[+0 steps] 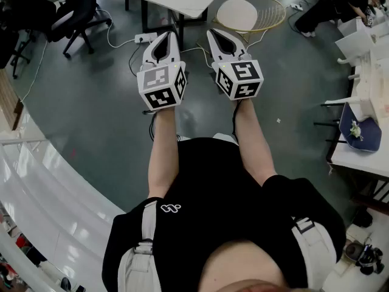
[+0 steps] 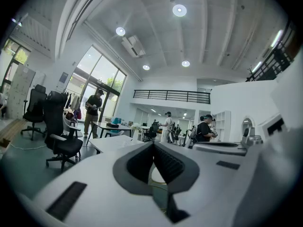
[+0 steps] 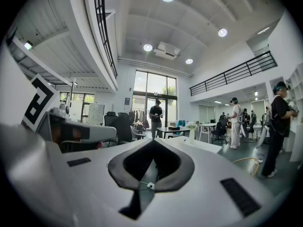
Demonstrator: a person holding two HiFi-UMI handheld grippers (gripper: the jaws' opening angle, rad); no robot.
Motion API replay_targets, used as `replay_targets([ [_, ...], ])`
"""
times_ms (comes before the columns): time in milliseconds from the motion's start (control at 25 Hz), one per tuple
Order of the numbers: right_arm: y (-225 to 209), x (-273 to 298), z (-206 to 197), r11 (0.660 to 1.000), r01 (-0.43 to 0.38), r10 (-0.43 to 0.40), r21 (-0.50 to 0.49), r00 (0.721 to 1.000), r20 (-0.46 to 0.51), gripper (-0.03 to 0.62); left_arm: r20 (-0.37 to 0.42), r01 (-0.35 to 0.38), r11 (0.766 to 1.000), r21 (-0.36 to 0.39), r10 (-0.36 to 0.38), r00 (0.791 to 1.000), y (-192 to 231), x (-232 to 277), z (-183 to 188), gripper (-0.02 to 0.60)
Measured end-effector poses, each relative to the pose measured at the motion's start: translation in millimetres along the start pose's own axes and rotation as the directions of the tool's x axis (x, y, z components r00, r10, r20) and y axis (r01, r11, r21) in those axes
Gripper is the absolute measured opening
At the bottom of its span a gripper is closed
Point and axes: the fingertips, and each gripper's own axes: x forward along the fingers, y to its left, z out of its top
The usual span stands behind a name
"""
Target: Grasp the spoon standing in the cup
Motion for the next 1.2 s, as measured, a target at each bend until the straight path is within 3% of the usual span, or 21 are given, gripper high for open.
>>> replay_targets([
  [360,-6.4,-3.3,4.9,1.0,0.023,-0.023,0.002,1.0,0.019,0.006,-0.005,0.031,0.999,0.007,-0.031,1.0,-9.9,4.3,-1.8,0.014],
  [520,-8.5,-2.2,-2.8,0.998,0.052,-0.053,-0.027,0.998,-0.017,0.006,-0.008,0.041,0.999,0.001,-0.041,0.999,-10.2,5.8,-3.5,0.012],
  [920,-22.7,-11.6,-20.8,0.994,0.103,-0.102,0.029,0.994,-0.051,0.006,-0.027,0.046,0.999,-0.021,-0.046,0.999,-6.5,5.5,-15.5,0.014],
  [1200,-40.7,11.3,-35.5,0.994,0.08,-0.075,0.071,0.995,-0.072,0.008,-0.071,0.01,1.0,-0.025,-0.012,0.997,1.1,26.4,-32.5,0.014],
])
